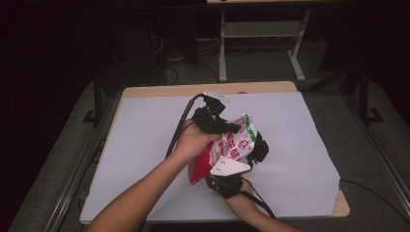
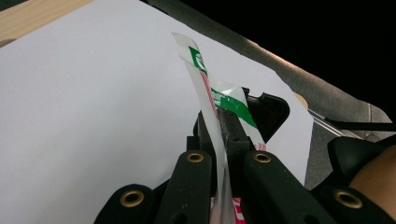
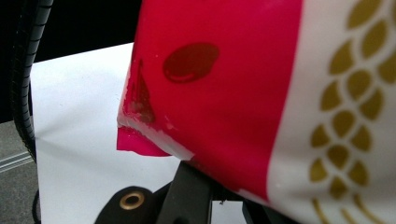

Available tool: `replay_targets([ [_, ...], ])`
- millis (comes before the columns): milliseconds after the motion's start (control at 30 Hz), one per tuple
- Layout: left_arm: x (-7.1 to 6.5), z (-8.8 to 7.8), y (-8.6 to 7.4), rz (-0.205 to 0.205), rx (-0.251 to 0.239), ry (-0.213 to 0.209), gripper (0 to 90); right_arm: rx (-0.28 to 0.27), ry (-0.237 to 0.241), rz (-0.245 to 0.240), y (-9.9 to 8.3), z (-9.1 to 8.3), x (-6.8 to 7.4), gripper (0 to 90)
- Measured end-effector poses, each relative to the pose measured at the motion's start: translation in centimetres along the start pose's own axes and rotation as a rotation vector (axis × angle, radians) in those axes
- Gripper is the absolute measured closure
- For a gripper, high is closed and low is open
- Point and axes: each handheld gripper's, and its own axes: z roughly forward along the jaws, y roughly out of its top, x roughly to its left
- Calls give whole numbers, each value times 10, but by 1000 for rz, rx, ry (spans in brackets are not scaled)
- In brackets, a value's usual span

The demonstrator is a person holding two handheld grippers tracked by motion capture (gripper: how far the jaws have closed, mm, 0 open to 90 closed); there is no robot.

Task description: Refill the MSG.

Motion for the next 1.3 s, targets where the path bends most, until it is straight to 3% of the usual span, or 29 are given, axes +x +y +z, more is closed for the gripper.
replay_targets([
  [1300, -2, 4, 0, -8, 3, 0, 900, 2, 7, 5, -1, 0, 0, 900],
])
